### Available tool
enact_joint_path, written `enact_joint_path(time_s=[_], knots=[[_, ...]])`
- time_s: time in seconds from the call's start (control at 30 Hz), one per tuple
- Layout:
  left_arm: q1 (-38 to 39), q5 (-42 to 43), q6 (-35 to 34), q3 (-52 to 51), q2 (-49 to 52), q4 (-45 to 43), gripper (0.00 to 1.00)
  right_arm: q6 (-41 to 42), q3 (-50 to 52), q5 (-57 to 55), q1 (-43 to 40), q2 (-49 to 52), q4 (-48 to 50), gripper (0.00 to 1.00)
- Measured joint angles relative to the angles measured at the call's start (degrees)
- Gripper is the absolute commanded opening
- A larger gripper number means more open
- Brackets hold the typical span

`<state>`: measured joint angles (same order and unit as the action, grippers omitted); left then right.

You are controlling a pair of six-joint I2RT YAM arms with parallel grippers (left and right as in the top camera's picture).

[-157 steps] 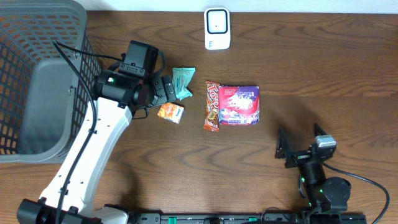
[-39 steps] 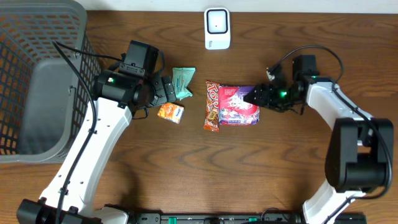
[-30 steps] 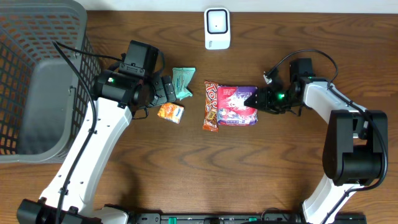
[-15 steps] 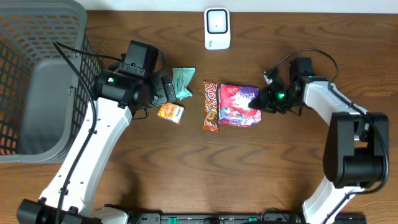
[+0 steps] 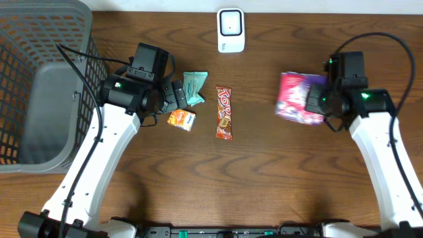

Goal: Scan the item barcode

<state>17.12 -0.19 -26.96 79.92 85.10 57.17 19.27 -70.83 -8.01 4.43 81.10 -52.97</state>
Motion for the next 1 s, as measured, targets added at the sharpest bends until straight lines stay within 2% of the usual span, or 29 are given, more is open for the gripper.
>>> enact_joint_path(time_s=[0.13, 0.33, 0.6, 0.77, 0.9, 1.0], knots=[[0.0, 0.0, 0.0, 0.0, 0.0, 0.0, 0.98, 2.7, 0.0, -12.7, 0.0, -0.8, -3.0, 0.01], [0.0, 0.0, 0.0, 0.0, 0.0, 0.0, 0.98, 4.2, 0.0, -21.6, 0.6, 1.3, -3.4, 0.01], [0.0, 0.0, 0.0, 0.0, 0.0, 0.0, 0.98, 7.0, 0.0, -29.1, 5.3, 13.7, -4.3, 0.02], [0.0, 0.0, 0.0, 0.0, 0.0, 0.0, 0.98, 8.0, 0.0, -30.3, 10.0, 22.2, -2.7, 0.2], [0.0, 0.0, 0.0, 0.0, 0.0, 0.0, 0.98, 8.3, -0.3, -29.4, 15.2, 23.0, 0.3, 0.41], [0.0, 0.0, 0.0, 0.0, 0.0, 0.0, 0.98, 8.7, -2.4, -25.4, 19.0, 23.0, 1.3, 0.46]])
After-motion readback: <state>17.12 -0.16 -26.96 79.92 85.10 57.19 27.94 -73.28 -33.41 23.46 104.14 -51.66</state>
